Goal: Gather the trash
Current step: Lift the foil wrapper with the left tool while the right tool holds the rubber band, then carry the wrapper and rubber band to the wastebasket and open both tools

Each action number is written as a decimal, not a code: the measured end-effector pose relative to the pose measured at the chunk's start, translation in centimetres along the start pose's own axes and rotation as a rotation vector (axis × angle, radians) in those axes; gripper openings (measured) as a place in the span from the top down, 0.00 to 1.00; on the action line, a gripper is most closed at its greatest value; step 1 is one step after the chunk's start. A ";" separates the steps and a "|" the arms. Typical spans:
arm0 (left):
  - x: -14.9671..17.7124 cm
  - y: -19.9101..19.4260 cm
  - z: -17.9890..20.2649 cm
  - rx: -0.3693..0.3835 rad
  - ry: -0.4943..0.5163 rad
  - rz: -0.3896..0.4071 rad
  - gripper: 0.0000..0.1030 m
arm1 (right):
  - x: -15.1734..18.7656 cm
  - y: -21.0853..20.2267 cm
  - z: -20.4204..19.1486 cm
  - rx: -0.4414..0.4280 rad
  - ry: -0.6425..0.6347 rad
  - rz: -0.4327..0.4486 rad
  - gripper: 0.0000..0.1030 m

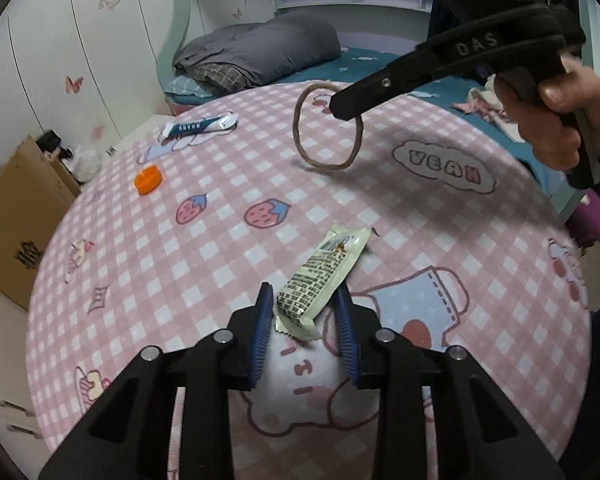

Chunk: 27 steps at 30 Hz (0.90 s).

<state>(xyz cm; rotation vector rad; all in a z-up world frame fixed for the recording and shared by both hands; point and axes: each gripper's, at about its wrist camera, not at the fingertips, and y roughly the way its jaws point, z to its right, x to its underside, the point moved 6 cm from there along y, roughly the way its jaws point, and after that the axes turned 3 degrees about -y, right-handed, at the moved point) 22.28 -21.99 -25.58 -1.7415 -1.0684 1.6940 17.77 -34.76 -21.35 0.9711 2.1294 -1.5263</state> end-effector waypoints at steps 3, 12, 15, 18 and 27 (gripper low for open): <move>0.1 -0.1 0.6 -0.065 0.016 0.005 0.71 | 0.7 0.6 0.7 0.036 -0.018 -0.014 0.95; 0.4 -0.4 1.0 -0.101 -0.016 0.028 0.79 | 1.9 1.8 1.4 0.055 -0.026 -0.044 0.95; 0.5 -0.7 1.1 -0.121 -0.030 0.031 0.82 | 1.4 1.3 1.0 0.056 -0.036 -0.028 0.95; 0.6 -1.1 0.7 -0.131 -0.070 0.039 0.83 | 0.6 0.7 0.0 0.046 -0.051 -0.008 0.95; 4.2 -7.7 -2.0 -0.281 -0.255 0.088 0.82 | -0.9 -0.5 -7.5 -0.068 -0.147 0.015 0.95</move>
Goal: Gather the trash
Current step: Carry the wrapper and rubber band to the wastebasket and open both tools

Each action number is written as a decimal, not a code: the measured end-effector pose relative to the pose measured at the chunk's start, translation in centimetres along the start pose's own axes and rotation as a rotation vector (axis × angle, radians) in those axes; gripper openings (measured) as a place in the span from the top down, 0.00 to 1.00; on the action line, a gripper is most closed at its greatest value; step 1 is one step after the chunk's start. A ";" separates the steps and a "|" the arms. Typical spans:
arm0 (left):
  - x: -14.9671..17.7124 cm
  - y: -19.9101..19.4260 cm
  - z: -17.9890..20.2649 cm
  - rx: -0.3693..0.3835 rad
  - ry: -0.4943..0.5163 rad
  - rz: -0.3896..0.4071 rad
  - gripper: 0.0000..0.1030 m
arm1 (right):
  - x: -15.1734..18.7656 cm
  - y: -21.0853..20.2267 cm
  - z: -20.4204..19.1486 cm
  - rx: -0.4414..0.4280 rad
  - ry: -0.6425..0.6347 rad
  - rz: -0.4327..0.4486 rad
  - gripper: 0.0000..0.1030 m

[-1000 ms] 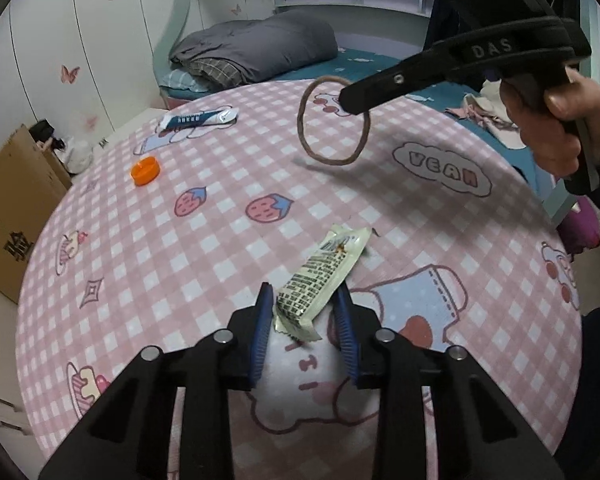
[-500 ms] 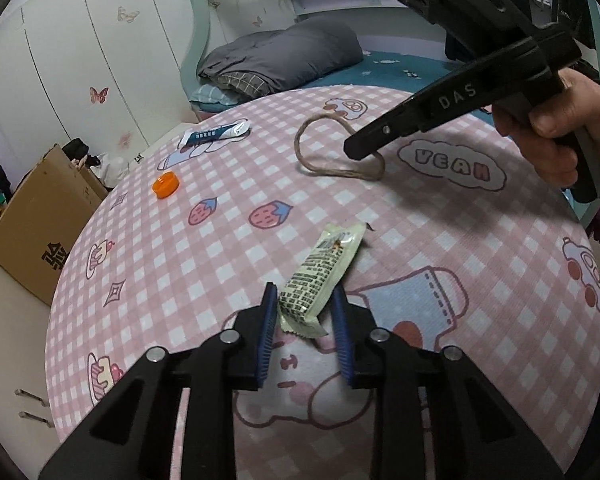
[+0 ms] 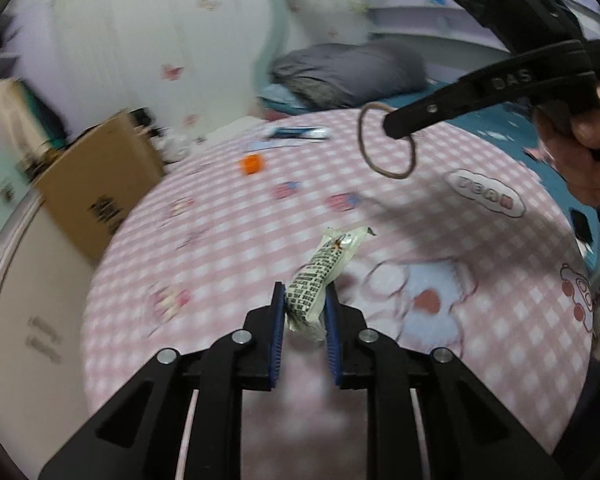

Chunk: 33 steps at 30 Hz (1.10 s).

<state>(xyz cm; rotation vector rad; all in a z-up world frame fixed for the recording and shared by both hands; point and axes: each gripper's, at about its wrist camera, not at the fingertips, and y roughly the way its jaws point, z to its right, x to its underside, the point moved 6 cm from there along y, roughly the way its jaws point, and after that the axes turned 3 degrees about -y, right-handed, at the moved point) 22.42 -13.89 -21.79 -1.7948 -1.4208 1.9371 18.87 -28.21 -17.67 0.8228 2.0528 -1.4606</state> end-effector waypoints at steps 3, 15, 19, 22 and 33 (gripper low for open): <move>2.6 -3.5 -3.4 -0.084 -0.106 0.007 0.82 | -1.1 0.9 -5.3 -0.087 -0.070 -0.003 0.95; 23.1 -13.2 -16.7 -0.447 -0.566 -0.173 0.82 | 2.1 15.2 -31.4 -0.432 -0.305 -0.277 0.95; 28.1 -11.2 -18.6 -0.433 -0.666 -0.224 0.82 | 4.8 21.1 -35.3 -0.397 -0.353 -0.418 0.95; 30.6 -9.3 -19.7 -0.395 -0.750 -0.236 0.81 | 6.6 24.8 -36.8 -0.360 -0.374 -0.507 0.94; 35.6 -4.4 -20.7 -0.331 -0.912 -0.315 0.24 | 7.9 28.8 -35.6 -0.300 -0.298 -0.577 0.12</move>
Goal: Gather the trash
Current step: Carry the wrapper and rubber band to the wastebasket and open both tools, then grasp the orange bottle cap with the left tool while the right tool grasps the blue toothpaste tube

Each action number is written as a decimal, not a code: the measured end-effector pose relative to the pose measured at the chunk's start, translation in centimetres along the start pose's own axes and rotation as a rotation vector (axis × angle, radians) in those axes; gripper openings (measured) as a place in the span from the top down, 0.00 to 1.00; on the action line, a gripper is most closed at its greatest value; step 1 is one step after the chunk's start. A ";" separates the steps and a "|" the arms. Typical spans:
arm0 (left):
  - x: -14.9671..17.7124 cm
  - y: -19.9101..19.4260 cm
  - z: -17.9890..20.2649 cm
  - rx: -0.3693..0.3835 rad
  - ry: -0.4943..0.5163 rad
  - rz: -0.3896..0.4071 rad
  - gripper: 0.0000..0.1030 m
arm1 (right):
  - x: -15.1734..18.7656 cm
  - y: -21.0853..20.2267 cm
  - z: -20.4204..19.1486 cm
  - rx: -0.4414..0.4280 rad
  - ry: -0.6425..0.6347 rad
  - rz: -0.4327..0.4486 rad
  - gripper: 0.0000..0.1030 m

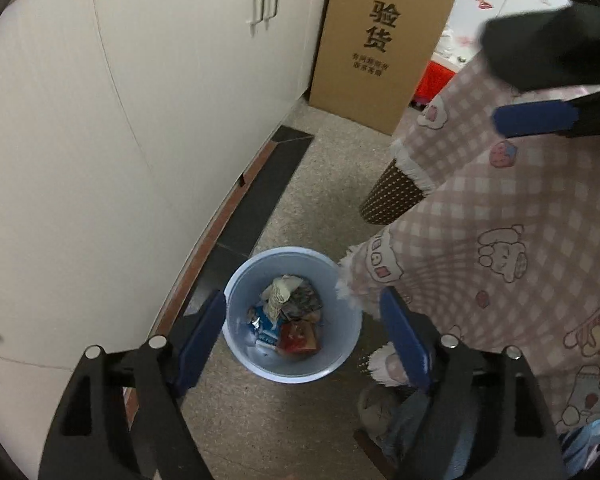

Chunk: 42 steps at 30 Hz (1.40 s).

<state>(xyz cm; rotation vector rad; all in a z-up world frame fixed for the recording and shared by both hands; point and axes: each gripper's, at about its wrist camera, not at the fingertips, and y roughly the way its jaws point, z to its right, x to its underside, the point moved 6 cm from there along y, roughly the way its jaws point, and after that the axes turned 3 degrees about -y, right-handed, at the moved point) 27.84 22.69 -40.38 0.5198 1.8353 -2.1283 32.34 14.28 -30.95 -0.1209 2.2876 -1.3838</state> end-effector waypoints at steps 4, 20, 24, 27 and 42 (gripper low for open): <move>0.1 -1.0 -0.7 -0.037 -0.037 0.020 0.23 | -0.3 -1.7 -0.7 -0.009 -0.029 0.043 0.06; -7.1 -15.7 6.8 -0.118 0.030 0.345 0.14 | 1.7 -19.4 2.9 -0.015 -0.015 0.421 0.06; -9.0 -18.5 11.3 -0.109 0.080 0.408 0.12 | 3.6 -24.4 6.6 0.023 0.032 0.497 0.06; -10.2 -20.3 15.4 -0.083 0.124 0.448 0.11 | 5.5 -27.7 9.6 0.061 0.076 0.551 0.06; -12.9 -20.6 34.8 0.083 0.351 0.494 0.10 | 16.9 -40.6 26.2 0.336 0.353 0.733 0.06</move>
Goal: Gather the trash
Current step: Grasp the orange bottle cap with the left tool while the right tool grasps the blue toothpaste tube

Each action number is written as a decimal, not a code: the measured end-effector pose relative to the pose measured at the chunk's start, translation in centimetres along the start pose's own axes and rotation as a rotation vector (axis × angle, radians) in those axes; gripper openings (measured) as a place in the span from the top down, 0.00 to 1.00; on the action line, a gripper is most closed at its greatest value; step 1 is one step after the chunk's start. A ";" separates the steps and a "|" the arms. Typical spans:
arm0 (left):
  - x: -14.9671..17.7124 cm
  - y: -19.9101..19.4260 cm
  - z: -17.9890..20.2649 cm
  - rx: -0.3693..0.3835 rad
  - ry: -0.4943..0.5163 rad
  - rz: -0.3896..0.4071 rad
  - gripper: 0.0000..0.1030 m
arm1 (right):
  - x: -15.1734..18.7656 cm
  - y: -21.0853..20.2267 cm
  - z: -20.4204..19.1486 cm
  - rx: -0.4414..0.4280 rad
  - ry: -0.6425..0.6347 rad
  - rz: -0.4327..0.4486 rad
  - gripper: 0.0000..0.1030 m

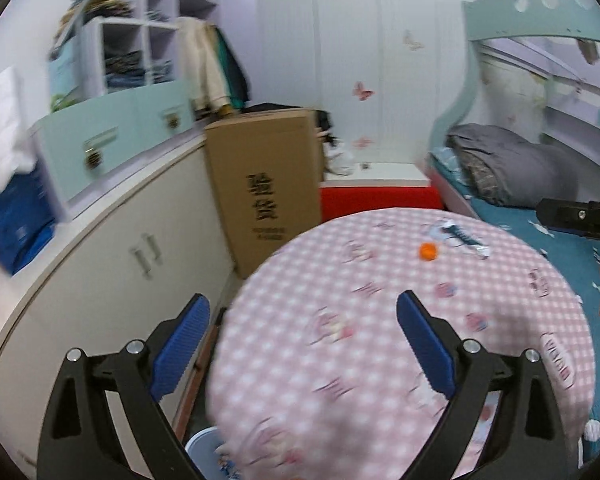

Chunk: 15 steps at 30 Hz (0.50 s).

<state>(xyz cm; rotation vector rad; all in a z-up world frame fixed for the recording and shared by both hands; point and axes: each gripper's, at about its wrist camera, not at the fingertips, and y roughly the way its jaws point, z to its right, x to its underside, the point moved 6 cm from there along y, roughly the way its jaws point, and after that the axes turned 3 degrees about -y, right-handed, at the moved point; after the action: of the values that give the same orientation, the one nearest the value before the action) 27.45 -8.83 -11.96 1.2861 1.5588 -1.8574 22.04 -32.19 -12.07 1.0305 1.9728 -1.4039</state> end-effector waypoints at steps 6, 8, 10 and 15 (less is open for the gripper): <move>-1.0 4.5 6.2 0.085 0.067 -0.051 0.10 | 0.3 0.1 8.1 0.212 0.052 -0.007 0.06; -1.0 6.5 7.7 0.109 0.084 -0.081 0.10 | 0.5 0.6 9.9 0.259 0.057 -0.015 0.06; -0.9 9.0 9.5 0.130 0.109 -0.115 0.10 | 0.7 1.8 11.6 0.293 0.062 -0.036 0.06; -1.0 14.8 12.0 0.155 0.134 -0.185 0.10 | 1.1 5.5 13.9 0.331 0.026 -0.098 0.06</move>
<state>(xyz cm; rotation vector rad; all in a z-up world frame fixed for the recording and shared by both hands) 34.71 -24.58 -19.88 1.4007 1.6812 -2.0796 25.52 -43.97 -20.68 1.1079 1.8696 -1.8245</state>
